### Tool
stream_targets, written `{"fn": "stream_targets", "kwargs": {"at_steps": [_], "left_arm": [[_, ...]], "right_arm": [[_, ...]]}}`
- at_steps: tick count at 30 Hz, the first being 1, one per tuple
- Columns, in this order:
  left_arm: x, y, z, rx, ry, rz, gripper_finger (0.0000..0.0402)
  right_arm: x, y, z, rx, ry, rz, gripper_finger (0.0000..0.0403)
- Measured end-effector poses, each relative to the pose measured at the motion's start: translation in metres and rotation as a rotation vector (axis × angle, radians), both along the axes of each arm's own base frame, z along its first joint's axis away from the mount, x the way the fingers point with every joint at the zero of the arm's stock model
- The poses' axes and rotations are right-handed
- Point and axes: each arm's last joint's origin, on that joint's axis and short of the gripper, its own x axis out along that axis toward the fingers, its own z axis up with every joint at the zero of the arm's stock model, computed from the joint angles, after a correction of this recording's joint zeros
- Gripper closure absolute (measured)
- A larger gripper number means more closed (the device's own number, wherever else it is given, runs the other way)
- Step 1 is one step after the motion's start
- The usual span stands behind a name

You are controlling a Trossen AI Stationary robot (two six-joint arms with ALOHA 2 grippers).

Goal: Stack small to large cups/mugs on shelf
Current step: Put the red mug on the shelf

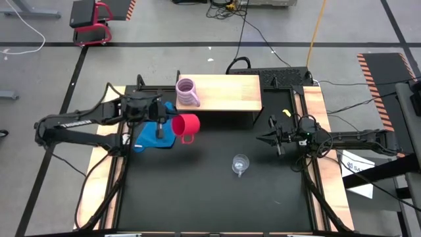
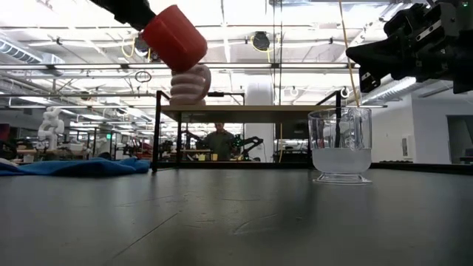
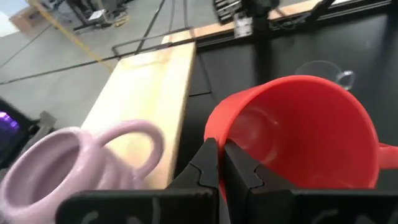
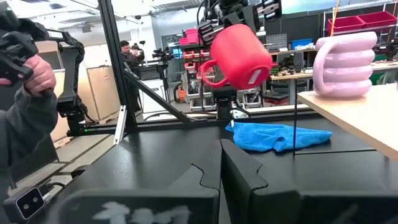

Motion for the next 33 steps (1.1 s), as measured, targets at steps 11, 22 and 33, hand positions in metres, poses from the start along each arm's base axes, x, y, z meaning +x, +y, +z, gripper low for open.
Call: {"fn": "stream_targets", "kwargs": {"at_steps": [11, 22, 33], "left_arm": [[-0.015, 0.005, -0.018, -0.032, -0.013, -0.027, 0.0399], [-0.044, -0.005, -0.044, -0.072, -0.231, -0.046, 0.0399], [-0.045, -0.008, -0.078, -0.105, -0.388, -0.144, 0.0397]], "right_arm": [[0.0, 0.0, 0.0, -0.002, 0.0, 0.0, 0.0403], [0.0, 0.0, 0.0, -0.002, 0.001, 0.0, 0.0403], [0.0, 0.0, 0.0, -0.002, 0.0, 0.0, 0.0403]]}}
